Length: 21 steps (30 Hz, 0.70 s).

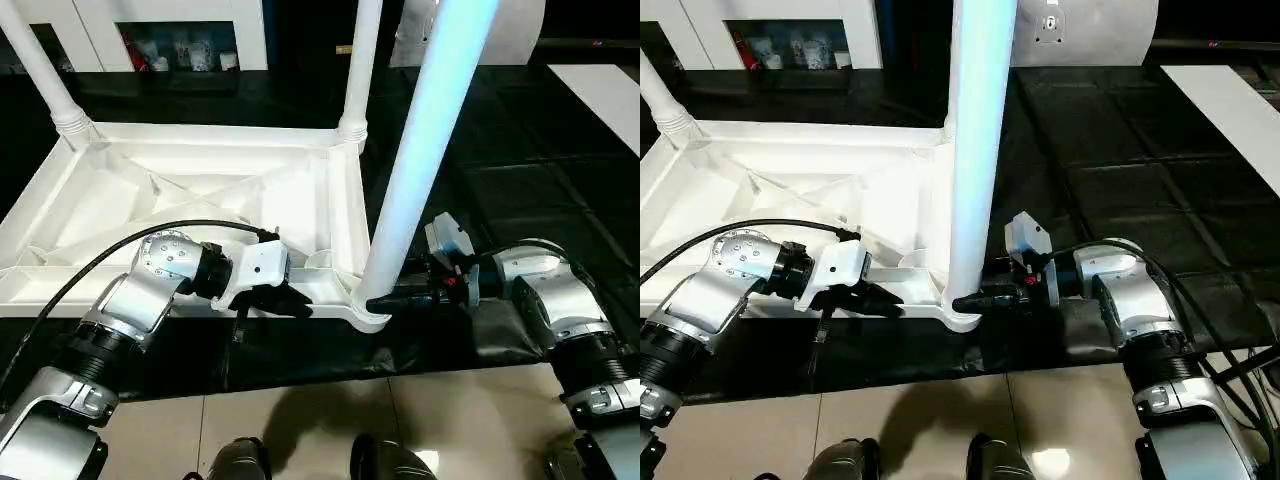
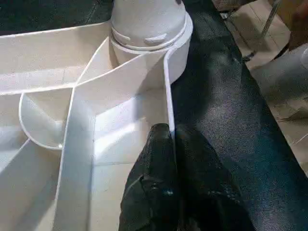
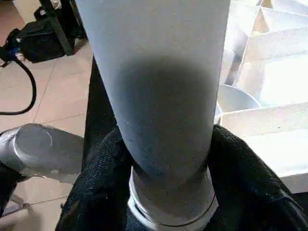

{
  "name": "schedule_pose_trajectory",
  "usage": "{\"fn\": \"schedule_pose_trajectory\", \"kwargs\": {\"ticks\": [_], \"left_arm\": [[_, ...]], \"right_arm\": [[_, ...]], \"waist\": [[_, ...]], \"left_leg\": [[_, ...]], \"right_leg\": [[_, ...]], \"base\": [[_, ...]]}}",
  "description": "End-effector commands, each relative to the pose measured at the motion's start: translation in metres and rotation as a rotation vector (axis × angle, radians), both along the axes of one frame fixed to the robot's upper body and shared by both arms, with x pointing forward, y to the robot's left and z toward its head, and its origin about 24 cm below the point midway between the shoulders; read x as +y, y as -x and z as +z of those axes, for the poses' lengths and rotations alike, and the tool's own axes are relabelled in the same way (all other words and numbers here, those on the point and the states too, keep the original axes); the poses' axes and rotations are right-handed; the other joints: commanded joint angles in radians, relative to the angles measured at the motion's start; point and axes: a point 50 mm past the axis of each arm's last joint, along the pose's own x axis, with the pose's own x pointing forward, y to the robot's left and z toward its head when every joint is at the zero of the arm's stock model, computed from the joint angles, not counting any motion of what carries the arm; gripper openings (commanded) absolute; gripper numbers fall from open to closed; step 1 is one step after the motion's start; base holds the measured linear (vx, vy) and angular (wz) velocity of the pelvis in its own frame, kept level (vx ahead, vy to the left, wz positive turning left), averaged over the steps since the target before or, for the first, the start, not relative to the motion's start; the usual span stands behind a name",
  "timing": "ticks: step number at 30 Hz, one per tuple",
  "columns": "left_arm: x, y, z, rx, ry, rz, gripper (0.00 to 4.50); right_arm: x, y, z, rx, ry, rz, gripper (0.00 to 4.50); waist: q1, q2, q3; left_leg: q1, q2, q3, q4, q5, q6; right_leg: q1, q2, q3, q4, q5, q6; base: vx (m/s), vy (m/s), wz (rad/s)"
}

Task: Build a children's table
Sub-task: Rotate leg to tighten

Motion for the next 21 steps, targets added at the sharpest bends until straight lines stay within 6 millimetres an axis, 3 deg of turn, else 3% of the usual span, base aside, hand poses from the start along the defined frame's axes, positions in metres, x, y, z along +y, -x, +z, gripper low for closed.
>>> {"fn": "schedule_pose_trajectory", "kwargs": {"ticks": [1, 6, 8, 12, 14, 16, 21], "left_arm": [[-0.007, 0.003, 0.003, -0.012, -0.002, -0.074, 0.0], [-0.011, 0.0, 0.005, 0.003, 0.048, 0.016, 0.0], [-0.014, -0.004, 0.006, 0.0, 0.064, 0.088, 0.0], [-0.031, -0.006, 0.01, 0.016, 0.14, 0.211, 0.0], [-0.046, -0.012, 0.011, -0.002, 0.171, 0.308, 0.0], [-0.052, -0.015, 0.012, -0.001, 0.191, 0.346, 0.0], [-0.081, -0.03, 0.019, -0.03, 0.266, 0.534, 0.0]], "right_arm": [[0.002, 0.003, 0.001, 0.019, -0.007, 0.041, 1.97], [0.006, 0.004, -0.003, 0.064, -0.032, -0.035, 1.96], [0.012, 0.002, -0.008, 0.095, -0.031, -0.129, 1.96], [0.031, -0.002, -0.015, 0.096, -0.054, -0.324, 1.96], [0.045, -0.005, -0.018, 0.105, -0.089, -0.443, 1.96], [0.05, -0.005, -0.018, 0.106, -0.103, -0.48, 1.96], [0.073, -0.009, -0.024, 0.112, -0.121, -0.699, 1.96]], "waist": [[-0.005, -0.004, -0.086], [-0.005, 0.0, -0.084], [-0.006, -0.001, -0.081], [-0.014, -0.004, -0.078], [-0.029, -0.003, -0.074], [-0.039, -0.006, -0.077], [-0.046, -0.006, -0.081]], "left_leg": [[0.019, 0.041, -0.006, -0.064, -0.167, 0.1], [0.02, 0.042, -0.007, -0.066, -0.169, 0.092], [0.021, 0.04, -0.008, -0.067, -0.19, 0.081], [0.023, 0.035, -0.013, -0.069, -0.224, 0.051], [0.023, 0.034, -0.016, -0.072, -0.239, 0.033], [0.017, 0.028, -0.019, -0.069, -0.237, 0.038], [0.022, 0.022, -0.012, -0.063, -0.216, 0.058]], "right_leg": [[0.066, -0.075, 0.049, -0.063, -0.358, -0.192], [0.067, -0.073, 0.049, -0.062, -0.357, -0.193], [0.065, -0.075, 0.049, -0.068, -0.399, -0.186], [0.064, -0.079, 0.045, -0.081, -0.516, -0.137], [0.06, -0.074, 0.043, -0.087, -0.545, -0.119], [0.065, -0.078, 0.04, -0.092, -0.564, -0.099], [0.056, -0.071, 0.041, -0.095, -0.527, -0.103]], "base": [[0.0, 0.0, 0.0], [0.0, 0.0, 0.0], [0.0, 0.0, 0.0], [0.0, 0.0, 0.0], [0.0, 0.0, 0.0], [0.0, 0.0, 0.0], [0.0, 0.0, 0.0]]}}
